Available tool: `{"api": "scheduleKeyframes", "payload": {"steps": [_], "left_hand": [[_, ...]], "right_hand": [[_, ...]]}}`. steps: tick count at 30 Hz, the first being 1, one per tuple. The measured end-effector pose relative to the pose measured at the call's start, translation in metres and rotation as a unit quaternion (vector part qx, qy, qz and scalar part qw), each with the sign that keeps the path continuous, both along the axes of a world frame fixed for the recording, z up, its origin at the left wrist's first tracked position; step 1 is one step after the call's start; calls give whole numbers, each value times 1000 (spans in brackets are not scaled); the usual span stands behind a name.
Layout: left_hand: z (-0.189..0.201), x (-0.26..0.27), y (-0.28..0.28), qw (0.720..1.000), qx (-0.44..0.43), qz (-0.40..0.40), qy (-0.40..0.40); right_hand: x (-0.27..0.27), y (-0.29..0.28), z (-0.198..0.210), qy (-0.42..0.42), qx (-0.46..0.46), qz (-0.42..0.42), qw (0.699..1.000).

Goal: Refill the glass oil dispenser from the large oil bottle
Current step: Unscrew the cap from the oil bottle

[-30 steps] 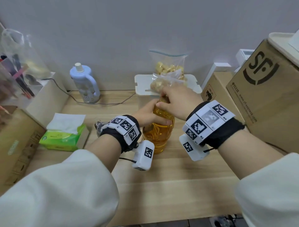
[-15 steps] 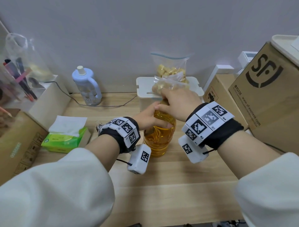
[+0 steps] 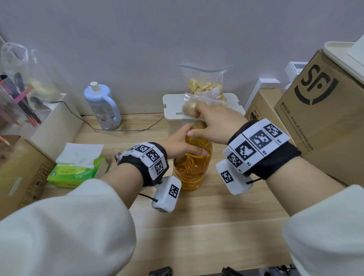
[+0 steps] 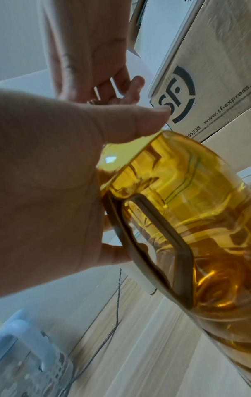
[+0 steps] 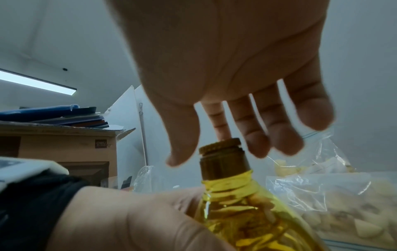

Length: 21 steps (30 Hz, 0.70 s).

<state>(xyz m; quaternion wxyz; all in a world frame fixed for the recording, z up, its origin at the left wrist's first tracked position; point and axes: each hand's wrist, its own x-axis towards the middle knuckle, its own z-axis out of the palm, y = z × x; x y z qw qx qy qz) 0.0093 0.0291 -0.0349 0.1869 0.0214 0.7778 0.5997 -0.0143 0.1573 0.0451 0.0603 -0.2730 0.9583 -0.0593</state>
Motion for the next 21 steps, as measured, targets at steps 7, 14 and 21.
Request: {"api": "scheduleKeyframes", "payload": {"steps": [7,14,21], "left_hand": [[-5,-1,0,999,46,-8,3],[-5,-2,-1,999,35,4,-4],[-4,-1,-1,999,45,-8,4]], "right_hand": [[7,-10,4,62,17,-14,998],[5,-10,11,46,43,27,998],[4,-12,17,-46,40,26,998]]}}
